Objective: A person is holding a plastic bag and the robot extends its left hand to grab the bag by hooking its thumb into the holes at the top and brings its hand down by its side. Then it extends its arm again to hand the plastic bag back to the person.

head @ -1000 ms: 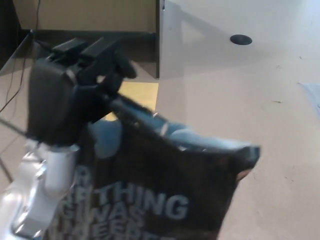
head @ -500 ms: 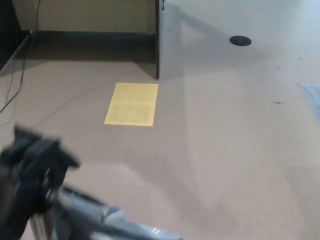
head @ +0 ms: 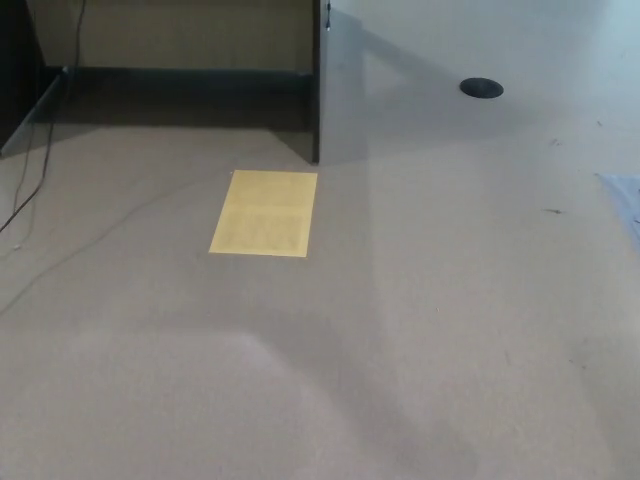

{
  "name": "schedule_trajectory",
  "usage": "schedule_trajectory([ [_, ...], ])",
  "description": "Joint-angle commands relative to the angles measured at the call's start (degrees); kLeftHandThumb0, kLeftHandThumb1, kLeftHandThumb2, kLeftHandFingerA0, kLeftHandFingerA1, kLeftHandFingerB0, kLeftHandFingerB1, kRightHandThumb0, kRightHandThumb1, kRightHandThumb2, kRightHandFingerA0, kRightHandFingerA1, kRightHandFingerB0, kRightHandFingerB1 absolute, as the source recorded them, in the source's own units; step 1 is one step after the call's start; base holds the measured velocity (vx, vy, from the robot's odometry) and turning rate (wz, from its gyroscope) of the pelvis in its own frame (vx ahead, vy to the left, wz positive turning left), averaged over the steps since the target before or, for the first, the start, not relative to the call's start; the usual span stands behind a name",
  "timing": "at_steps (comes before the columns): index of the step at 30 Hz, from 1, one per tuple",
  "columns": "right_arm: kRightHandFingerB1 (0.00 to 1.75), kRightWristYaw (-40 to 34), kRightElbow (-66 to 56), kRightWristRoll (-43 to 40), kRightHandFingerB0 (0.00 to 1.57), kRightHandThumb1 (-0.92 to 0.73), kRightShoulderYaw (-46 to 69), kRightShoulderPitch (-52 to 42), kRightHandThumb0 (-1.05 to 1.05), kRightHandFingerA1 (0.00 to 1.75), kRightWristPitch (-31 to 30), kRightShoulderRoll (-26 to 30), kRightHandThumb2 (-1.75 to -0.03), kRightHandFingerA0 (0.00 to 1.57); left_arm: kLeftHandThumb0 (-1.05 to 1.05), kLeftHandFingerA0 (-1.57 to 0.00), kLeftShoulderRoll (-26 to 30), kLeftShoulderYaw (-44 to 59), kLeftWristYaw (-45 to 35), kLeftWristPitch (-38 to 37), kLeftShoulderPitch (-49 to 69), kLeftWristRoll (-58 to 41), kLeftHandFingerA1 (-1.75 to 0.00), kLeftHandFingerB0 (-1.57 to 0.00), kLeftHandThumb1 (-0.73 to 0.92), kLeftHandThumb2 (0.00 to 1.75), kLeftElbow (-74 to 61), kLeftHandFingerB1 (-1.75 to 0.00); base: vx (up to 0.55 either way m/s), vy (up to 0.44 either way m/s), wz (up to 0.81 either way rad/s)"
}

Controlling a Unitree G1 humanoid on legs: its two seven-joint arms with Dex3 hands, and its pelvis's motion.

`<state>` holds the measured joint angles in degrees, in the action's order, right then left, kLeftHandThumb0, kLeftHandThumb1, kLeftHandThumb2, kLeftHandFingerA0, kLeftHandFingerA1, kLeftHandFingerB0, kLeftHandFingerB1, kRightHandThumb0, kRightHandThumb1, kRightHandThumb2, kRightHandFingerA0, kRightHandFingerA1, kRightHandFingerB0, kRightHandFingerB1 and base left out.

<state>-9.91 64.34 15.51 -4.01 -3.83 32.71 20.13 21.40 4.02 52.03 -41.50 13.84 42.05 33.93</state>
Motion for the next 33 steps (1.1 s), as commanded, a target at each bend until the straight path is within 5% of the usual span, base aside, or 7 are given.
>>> schedule_trajectory([
  [1,0.45,-0.08,0.91,-0.44,0.62,-0.69,0.34,0.67,-0.30,0.54,1.09,0.54,-0.61,0.79,-0.13,-1.24,1.04,-2.09,8.16,-4.54,0.33,1.49,-1.42,-0.85,0.57,1.02,3.93,-1.17,0.00,0.000,0.00],
  [11,0.45,0.12,0.31,-0.27,0.65,-0.69,0.09,1.32,-0.31,0.54,-0.04,0.63,-0.61,0.80,-0.15,-0.84,1.23,-7.36,9.99,-2.33,0.42,1.11,-1.66,-0.82,0.69,0.70,11.38,-1.03,0.00,0.000,0.00],
  [21,0.45,-1.03,-0.06,0.65,0.65,-0.69,-0.56,1.67,-0.32,0.51,-0.91,0.60,-0.61,0.80,-0.10,-0.91,1.42,-8.98,10.34,-1.31,-4.61,-1.88,-1.75,-0.74,0.76,0.71,25.08,-1.32,0.00,0.000,0.00],
  [22,0.44,-0.90,-0.35,0.87,0.64,-0.69,-0.78,1.72,-0.32,0.52,-1.39,0.75,-0.61,0.80,-0.15,-1.24,1.38,-9.12,10.90,-1.60,-5.09,-2.02,-1.41,-0.83,0.60,0.96,26.71,-1.16,0.00,0.000,0.00],
  [23,0.45,-0.87,-0.42,0.82,0.65,-0.69,-0.78,1.76,-0.31,0.52,-1.42,0.76,-0.61,0.80,-0.09,-0.90,1.39,-9.26,10.66,-1.67,-5.44,-2.34,-1.75,-0.74,0.72,0.75,27.48,-1.38,0.00,0.000,0.00],
  [25,0.45,-0.55,-0.66,0.55,0.64,-0.69,-0.66,1.72,-0.31,0.53,-1.09,0.84,-0.61,0.80,-0.14,-1.21,1.31,-9.45,10.18,-1.18,-6.04,-2.87,-1.39,-0.84,0.59,0.96,28.66,-1.14,0.00,0.000,0.00],
  [33,0.45,-1.09,-0.74,0.71,0.64,-0.69,-0.66,1.83,-0.32,0.58,-1.37,1.04,-0.61,0.83,-0.12,-0.89,1.30,-10.39,10.50,-1.92,-7.31,-3.51,-1.72,-0.73,0.72,0.73,30.23,-1.36,0.00,0.000,0.00],
])
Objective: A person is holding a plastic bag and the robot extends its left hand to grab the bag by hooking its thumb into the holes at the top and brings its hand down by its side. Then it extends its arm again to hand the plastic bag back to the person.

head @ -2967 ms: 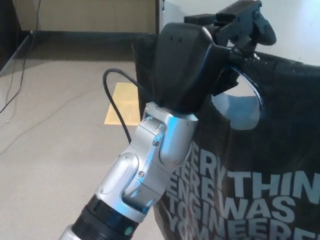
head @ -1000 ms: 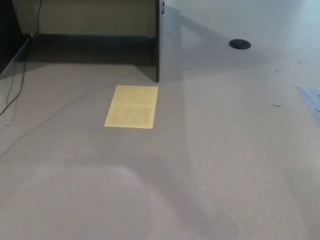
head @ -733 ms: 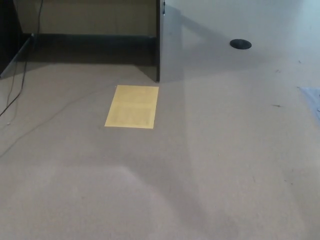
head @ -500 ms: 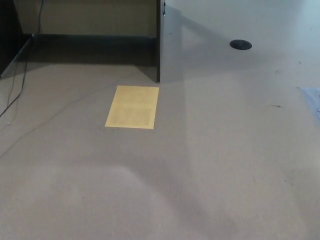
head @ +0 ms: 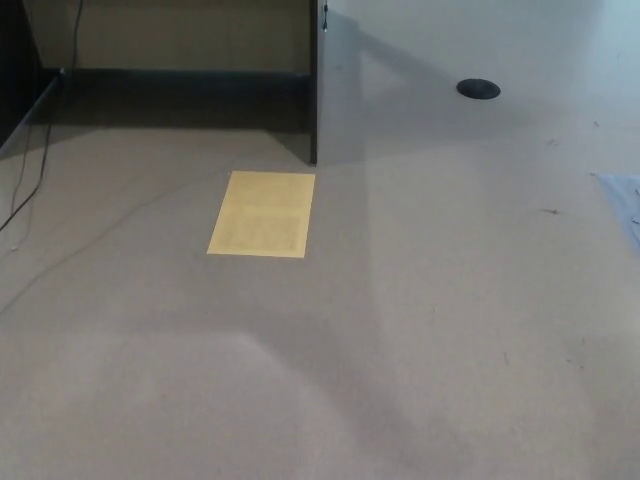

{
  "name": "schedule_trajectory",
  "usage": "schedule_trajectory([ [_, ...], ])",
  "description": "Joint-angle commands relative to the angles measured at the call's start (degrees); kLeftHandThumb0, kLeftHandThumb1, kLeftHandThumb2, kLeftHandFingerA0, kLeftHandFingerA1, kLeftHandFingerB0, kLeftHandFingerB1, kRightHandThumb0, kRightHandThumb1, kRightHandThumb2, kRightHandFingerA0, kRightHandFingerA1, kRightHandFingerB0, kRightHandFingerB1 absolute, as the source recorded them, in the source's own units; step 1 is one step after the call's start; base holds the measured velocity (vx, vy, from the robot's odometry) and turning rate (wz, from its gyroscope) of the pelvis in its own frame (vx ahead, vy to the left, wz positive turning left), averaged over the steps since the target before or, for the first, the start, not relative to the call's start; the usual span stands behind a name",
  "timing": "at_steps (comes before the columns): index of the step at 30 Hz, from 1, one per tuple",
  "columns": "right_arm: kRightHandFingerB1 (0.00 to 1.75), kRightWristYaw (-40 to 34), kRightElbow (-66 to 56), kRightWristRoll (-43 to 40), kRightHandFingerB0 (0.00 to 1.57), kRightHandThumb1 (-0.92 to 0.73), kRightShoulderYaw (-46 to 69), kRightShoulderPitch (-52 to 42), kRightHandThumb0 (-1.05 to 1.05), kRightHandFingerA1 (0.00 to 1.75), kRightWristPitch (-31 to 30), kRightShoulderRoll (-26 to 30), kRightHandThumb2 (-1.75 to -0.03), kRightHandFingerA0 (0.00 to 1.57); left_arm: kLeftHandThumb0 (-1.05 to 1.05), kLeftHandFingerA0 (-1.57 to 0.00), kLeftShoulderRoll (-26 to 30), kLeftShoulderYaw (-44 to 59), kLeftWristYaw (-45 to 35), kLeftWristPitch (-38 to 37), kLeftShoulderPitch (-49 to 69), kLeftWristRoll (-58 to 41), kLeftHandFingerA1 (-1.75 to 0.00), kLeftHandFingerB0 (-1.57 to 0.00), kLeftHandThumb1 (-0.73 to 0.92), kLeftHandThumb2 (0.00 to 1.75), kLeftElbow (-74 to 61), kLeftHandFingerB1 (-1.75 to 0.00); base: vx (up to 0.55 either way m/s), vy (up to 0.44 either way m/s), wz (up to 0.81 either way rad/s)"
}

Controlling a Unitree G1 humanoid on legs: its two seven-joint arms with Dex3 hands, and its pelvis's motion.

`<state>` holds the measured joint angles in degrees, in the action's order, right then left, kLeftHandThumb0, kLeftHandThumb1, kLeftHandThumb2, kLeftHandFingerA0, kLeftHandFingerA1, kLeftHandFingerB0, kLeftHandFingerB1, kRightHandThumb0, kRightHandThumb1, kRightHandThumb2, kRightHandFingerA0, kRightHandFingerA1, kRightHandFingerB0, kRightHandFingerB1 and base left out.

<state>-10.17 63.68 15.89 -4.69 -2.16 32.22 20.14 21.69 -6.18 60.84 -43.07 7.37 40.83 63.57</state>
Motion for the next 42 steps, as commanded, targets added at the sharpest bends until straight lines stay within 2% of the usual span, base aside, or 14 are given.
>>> schedule_trajectory([
  [1,0.45,-1.15,-0.19,0.59,0.66,-0.69,-0.12,0.17,-0.32,0.53,-1.03,1.14,-0.61,0.82,-0.16,-0.91,0.85,-0.25,1.21,-0.40,-0.95,-2.51,-1.70,-0.78,0.74,0.71,0.24,-1.14,0.00,0.000,0.00],
  [6,0.44,-0.23,-0.63,0.11,0.65,-0.70,0.14,0.17,-0.33,0.51,-2.09,1.14,-0.61,0.79,-0.17,-0.89,0.48,-0.07,0.33,-0.63,-1.37,-3.27,-1.71,-0.82,0.69,0.74,-6.34,-1.07,0.00,0.000,0.00],
  [7,0.45,-0.12,-0.86,-0.03,0.65,-0.69,0.27,0.11,-0.33,0.51,-2.14,1.12,-0.61,0.80,-0.16,-0.88,0.78,-0.45,2.27,-0.32,-1.75,-1.76,-1.75,-0.77,0.68,0.77,-9.25,-1.19,0.00,0.000,0.00],
  [12,0.45,-0.41,-1.05,0.15,0.66,-0.69,0.29,-0.05,-0.33,0.51,-1.95,1.23,-0.61,0.80,-0.12,-0.85,0.24,1.00,-0.77,-1.18,-3.53,-3.06,-1.75,-0.68,0.73,0.92,-22.57,-1.43,0.00,0.000,0.00],
  [15,0.45,0.03,-1.22,-0.14,0.65,-0.69,0.47,0.01,-0.33,0.50,-2.11,1.22,-0.61,0.80,-0.14,-0.85,0.42,1.82,-4.14,0.36,-5.04,-4.16,-1.72,-0.70,0.71,0.90,-28.47,-1.35,0.00,0.000,0.00],
  [23,0.45,1.13,-2.13,-0.27,0.65,-0.69,0.82,0.27,-0.32,0.49,-2.49,2.08,-0.61,0.78,-0.08,-0.83,0.52,5.37,-13.40,7.50,-15.28,-7.50,-1.75,-0.69,0.73,0.85,-37.73,-1.41,0.00,0.000,0.00],
  [28,0.45,1.63,-2.12,-0.71,0.64,-0.69,1.44,0.76,-0.31,0.50,-3.12,2.27,-0.61,0.79,-0.13,-0.84,1.37,6.70,-20.11,13.46,-27.58,-8.11,-1.70,-0.71,0.79,0.68,-39.66,-1.30,0.00,0.000,0.00],
  [29,0.44,1.55,-1.94,-0.63,0.64,-0.68,1.39,0.73,-0.30,0.50,-2.94,2.15,-0.61,0.79,-0.15,-1.08,0.26,6.08,-21.40,16.49,-31.84,-6.78,-1.63,-0.85,0.68,0.74,-41.43,-1.25,0.00,0.000,0.00],
  [30,0.44,1.52,-1.86,-0.60,0.64,-0.68,1.37,0.72,-0.30,0.50,-2.86,2.12,-0.61,0.79,-0.15,-1.08,-0.26,5.86,-21.67,17.75,-33.33,-6.10,-1.63,-0.85,0.68,0.74,-42.14,-1.25,0.00,0.000,0.00],
  [31,0.45,1.82,-1.87,-0.78,0.64,-0.68,1.45,0.69,-0.29,0.50,-2.78,2.12,-0.60,0.79,-0.16,-0.89,-1.25,5.22,-22.31,18.65,-35.52,-5.82,-1.71,-0.77,0.78,0.66,-42.26,-1.29,0.00,0.000,0.00],
  [37,0.44,1.51,-1.56,-0.45,0.63,-0.68,1.02,0.86,-0.30,0.50,-2.94,1.43,-0.60,0.79,-0.24,-0.85,-6.01,0.47,-25.43,21.27,-48.31,-3.72,-1.66,-0.71,0.81,0.64,-37.40,-1.18,0.00,0.000,0.00],
  [40,0.44,1.94,-2.23,-0.70,0.62,-0.69,1.18,0.45,-0.30,0.50,-3.55,1.54,-0.60,0.77,-0.23,-0.80,-8.34,-1.15,-25.34,23.38,-52.35,-2.74,-1.73,-0.65,0.79,0.63,-36.74,-1.36,0.00,0.000,0.00],
  [41,0.44,1.96,-2.73,-0.69,0.63,-0.68,1.22,0.47,-0.30,0.49,-3.77,1.72,-0.60,0.77,-0.21,-0.88,-9.97,-1.90,-25.43,24.63,-55.57,-2.75,-1.74,-0.65,0.79,0.64,-35.78,-1.37,0.00,0.000,0.00],
  [42,0.43,1.91,-2.79,-0.62,0.62,-0.68,1.19,0.45,-0.31,0.49,-3.66,1.75,-0.60,0.78,-0.13,-1.07,-11.29,-2.15,-26.46,26.01,-57.76,-3.27,-1.60,-0.82,0.66,0.76,-35.72,-1.18,0.00,0.000,0.00],
])
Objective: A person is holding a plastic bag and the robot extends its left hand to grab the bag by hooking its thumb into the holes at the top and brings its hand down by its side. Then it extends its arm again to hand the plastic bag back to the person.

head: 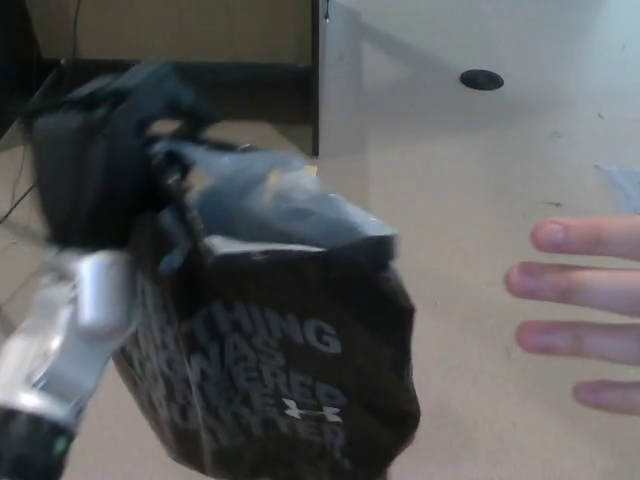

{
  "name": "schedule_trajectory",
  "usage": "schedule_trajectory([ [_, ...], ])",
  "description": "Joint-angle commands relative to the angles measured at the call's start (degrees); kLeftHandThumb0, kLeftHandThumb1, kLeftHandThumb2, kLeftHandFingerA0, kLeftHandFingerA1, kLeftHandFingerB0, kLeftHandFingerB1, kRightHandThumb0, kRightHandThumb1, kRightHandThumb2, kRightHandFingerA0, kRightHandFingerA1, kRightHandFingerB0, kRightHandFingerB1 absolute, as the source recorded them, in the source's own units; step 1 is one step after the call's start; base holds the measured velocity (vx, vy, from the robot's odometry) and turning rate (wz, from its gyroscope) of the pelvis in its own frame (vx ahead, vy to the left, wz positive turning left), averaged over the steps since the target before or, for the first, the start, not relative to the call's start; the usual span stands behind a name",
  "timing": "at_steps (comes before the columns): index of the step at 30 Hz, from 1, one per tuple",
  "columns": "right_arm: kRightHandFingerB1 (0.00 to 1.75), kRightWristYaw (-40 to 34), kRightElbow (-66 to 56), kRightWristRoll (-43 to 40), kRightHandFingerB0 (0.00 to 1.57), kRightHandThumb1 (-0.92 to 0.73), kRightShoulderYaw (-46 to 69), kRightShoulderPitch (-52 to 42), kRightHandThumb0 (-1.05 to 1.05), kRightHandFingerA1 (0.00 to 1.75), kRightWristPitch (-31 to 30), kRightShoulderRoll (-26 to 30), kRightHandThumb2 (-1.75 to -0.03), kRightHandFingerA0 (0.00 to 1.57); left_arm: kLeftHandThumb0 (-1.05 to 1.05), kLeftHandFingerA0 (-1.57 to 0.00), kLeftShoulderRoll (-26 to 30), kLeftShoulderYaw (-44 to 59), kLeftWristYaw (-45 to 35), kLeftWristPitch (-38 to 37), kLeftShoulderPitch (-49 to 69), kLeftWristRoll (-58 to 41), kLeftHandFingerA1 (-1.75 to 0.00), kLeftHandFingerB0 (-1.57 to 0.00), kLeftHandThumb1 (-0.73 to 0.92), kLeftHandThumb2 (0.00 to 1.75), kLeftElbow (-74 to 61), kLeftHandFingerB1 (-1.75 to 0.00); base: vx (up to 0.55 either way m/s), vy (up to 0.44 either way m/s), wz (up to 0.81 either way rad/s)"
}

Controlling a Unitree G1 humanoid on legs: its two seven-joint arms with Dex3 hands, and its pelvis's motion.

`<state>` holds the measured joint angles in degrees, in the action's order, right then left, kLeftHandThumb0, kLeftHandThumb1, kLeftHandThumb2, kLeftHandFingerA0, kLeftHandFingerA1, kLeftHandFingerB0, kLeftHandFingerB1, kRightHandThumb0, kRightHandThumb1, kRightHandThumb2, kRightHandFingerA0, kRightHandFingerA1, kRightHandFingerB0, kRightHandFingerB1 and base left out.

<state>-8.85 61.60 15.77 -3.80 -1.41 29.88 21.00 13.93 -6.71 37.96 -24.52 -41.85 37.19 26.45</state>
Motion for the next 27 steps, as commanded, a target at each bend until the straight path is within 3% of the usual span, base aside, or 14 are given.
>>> schedule_trajectory([
  [1,0.44,0.58,-0.60,-0.50,0.64,-0.68,0.30,-0.24,-0.31,0.50,-1.11,0.94,-0.61,0.78,-0.13,-0.85,-4.19,-1.98,-4.09,8.20,-10.66,0.42,-1.74,-0.65,0.75,0.68,1.91,-1.40,0.00,0.000,0.00],
  [6,0.44,0.84,-0.27,-0.60,0.63,-0.68,0.32,0.10,-0.31,0.50,-1.04,0.90,-0.61,0.80,-0.16,-0.84,-6.91,-3.35,-4.24,9.69,-20.59,0.47,-1.73,-0.67,0.76,0.72,6.59,-1.42,0.00,0.000,0.00],
  [7,0.44,0.71,-0.41,-0.51,0.63,-0.68,0.27,-0.03,-0.31,0.51,-1.08,0.88,-0.61,0.80,-0.14,-1.09,-7.26,-3.76,-4.39,10.34,-22.32,0.83,-1.63,-0.79,0.70,0.81,7.17,-1.31,0.00,0.000,0.00],
  [9,0.45,1.11,-0.37,-0.79,0.63,-0.68,0.41,0.01,-0.30,0.51,-0.82,0.88,-0.61,0.79,-0.12,-1.11,-8.04,-4.35,-5.85,10.69,-25.79,0.39,-1.62,-0.79,0.67,0.82,7.51,-1.26,0.00,0.000,0.00],
  [10,0.44,1.12,-0.27,-0.69,0.63,-0.68,0.35,0.35,-0.30,0.50,-1.08,0.96,-0.61,0.79,-0.13,-0.90,-8.24,-4.45,-5.78,10.56,-26.90,0.29,-1.74,-0.73,0.75,0.75,7.81,-1.28,0.00,0.000,0.00],
  [11,0.44,1.05,-0.41,-0.52,0.63,-0.68,0.26,0.53,-0.30,0.50,-1.32,1.08,-0.61,0.79,-0.12,-1.11,-8.29,-4.61,-5.86,10.42,-27.97,0.30,-1.63,-0.79,0.69,0.79,8.07,-1.26,0.00,0.000,0.00],
  [12,0.44,1.04,-0.50,-0.50,0.63,-0.68,0.28,0.75,-0.31,0.50,-1.57,1.16,-0.61,0.79,-0.14,-0.88,-8.39,-4.70,-5.87,10.46,-28.81,0.25,-1.73,-0.69,0.78,0.70,8.32,-1.36,0.00,0.000,0.00],
  [14,0.45,0.81,-0.59,-0.42,0.64,-0.68,0.34,0.95,-0.30,0.51,-1.70,1.34,-0.61,0.80,-0.14,-0.87,-8.78,-4.75,-6.13,11.24,-29.89,0.10,-1.73,-0.68,0.77,0.71,8.03,-1.40,0.00,0.000,0.00],
  [15,0.45,0.77,-0.77,-0.45,0.64,-0.68,0.35,0.59,-0.29,0.50,-1.45,1.29,-0.61,0.79,-0.14,-1.09,-8.73,-4.97,-6.13,11.51,-30.28,0.46,-1.62,-0.79,0.69,0.78,7.24,-1.27,0.00,0.000,0.00],
  [17,0.45,0.83,-0.89,-0.44,0.64,-0.68,0.33,0.37,-0.29,0.51,-1.36,1.40,-0.60,0.79,-0.14,-1.09,-8.63,-5.06,-6.36,11.84,-30.28,0.61,-1.63,-0.80,0.70,0.77,6.46,-1.27,0.00,0.000,0.00],
  [18,0.45,1.17,-0.73,-0.68,0.63,-0.68,0.46,0.35,-0.29,0.51,-0.98,1.44,-0.60,0.79,-0.13,-1.08,-8.51,-5.12,-6.51,12.07,-30.26,0.72,-1.64,-0.79,0.70,0.77,5.83,-1.30,0.00,0.000,0.00],
  [19,0.45,1.64,-0.40,-0.88,0.63,-0.68,0.55,0.96,-0.29,0.51,-0.90,1.48,-0.60,0.78,-0.15,-0.88,-8.38,-5.06,-6.54,12.14,-30.60,0.64,-1.71,-0.72,0.77,0.72,5.79,-1.33,0.00,0.000,0.00],
  [27,0.45,1.79,-0.38,-0.25,0.64,-0.69,-0.16,1.60,-0.30,0.52,-2.00,1.10,-0.61,0.79,-0.17,-0.83,-8.62,-4.87,-8.29,13.98,-30.96,0.30,-1.62,-0.73,0.78,0.71,2.67,-1.31,0.00,0.000,0.00],
])
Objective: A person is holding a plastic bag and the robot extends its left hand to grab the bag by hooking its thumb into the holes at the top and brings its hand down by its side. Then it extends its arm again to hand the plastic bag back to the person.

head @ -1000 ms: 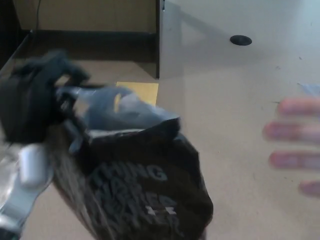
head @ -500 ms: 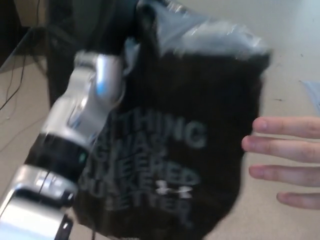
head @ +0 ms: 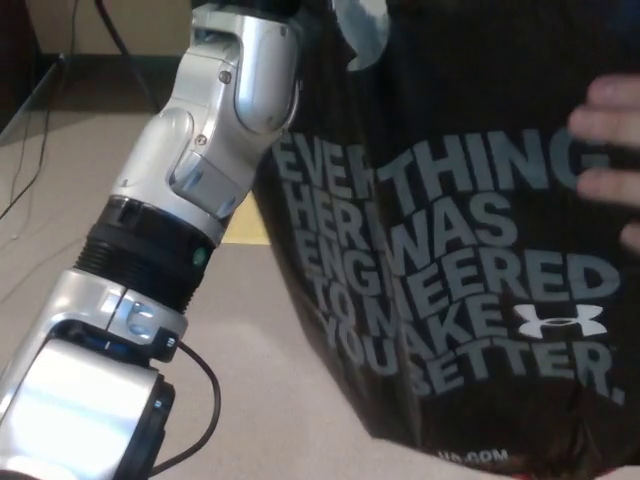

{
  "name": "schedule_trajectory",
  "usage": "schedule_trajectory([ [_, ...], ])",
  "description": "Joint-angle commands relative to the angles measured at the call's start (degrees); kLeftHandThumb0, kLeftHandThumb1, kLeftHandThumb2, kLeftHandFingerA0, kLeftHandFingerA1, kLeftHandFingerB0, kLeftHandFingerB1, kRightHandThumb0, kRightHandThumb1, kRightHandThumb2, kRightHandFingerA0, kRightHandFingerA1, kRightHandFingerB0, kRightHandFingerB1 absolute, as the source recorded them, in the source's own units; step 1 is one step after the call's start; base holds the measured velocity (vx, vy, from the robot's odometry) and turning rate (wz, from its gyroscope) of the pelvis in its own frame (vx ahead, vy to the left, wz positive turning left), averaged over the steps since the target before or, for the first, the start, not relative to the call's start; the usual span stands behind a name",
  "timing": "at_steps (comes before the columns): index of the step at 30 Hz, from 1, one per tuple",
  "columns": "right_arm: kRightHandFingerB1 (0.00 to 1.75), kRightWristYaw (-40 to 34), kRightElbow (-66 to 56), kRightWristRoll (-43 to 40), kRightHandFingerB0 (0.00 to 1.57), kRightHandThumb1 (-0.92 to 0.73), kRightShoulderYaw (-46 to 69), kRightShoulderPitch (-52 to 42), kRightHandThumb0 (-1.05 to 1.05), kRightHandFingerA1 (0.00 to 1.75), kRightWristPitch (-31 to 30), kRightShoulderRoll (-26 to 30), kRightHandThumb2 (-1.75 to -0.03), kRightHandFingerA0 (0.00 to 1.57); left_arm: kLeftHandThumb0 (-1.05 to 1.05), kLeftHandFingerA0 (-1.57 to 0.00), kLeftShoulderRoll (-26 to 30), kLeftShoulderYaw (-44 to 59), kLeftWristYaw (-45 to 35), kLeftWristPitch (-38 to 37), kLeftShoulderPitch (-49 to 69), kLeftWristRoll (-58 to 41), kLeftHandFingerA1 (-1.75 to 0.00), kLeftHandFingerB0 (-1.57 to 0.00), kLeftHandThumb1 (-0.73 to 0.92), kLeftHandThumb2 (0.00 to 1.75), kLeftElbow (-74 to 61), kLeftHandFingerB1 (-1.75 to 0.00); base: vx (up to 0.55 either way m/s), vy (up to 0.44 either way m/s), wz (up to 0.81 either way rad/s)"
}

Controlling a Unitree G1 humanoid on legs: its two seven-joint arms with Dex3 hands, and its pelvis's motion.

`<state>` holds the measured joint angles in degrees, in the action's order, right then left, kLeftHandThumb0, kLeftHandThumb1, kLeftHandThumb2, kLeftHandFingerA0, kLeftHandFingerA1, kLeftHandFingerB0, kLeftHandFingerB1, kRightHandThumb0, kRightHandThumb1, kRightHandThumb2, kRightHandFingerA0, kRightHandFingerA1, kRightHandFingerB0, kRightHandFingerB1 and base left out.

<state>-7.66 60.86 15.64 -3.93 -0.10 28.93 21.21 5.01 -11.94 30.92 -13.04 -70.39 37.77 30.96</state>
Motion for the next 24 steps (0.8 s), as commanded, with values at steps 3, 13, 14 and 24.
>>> schedule_trajectory([
  [3,0.45,0.20,0.89,0.23,0.64,-0.69,-0.37,0.42,-0.30,0.51,-0.77,0.81,-0.60,0.79,-0.16,-0.85,-0.23,0.23,-1.94,2.74,-2.97,-0.61,-1.63,-0.75,0.78,0.70,-2.19,-1.24,0.00,0.000,0.00],
  [13,0.45,0.63,1.47,0.19,0.63,-0.68,-0.56,0.97,-0.30,0.52,-0.76,1.17,-0.61,0.79,-0.23,-1.17,-3.97,-0.38,-3.13,2.90,-4.69,-1.89,-1.34,-0.78,0.64,1.01,-2.66,-1.10,0.00,0.000,0.00],
  [14,0.45,0.52,1.28,0.29,0.63,-0.68,-0.67,0.56,-0.30,0.52,-0.67,1.11,-0.61,0.79,-0.23,-1.17,-4.12,-0.40,-4.17,3.18,-4.14,-2.25,-1.34,-0.78,0.64,1.01,-3.47,-1.10,0.00,0.000,0.00],
  [24,0.44,1.27,1.97,0.34,0.61,-0.69,-1.18,0.29,-0.30,0.51,-0.54,1.32,-0.61,0.80,-0.11,-0.91,-4.84,-1.28,-11.45,5.34,-0.57,-3.90,-1.68,-0.69,0.76,0.70,-9.26,-1.31,0.00,0.000,0.00],
])
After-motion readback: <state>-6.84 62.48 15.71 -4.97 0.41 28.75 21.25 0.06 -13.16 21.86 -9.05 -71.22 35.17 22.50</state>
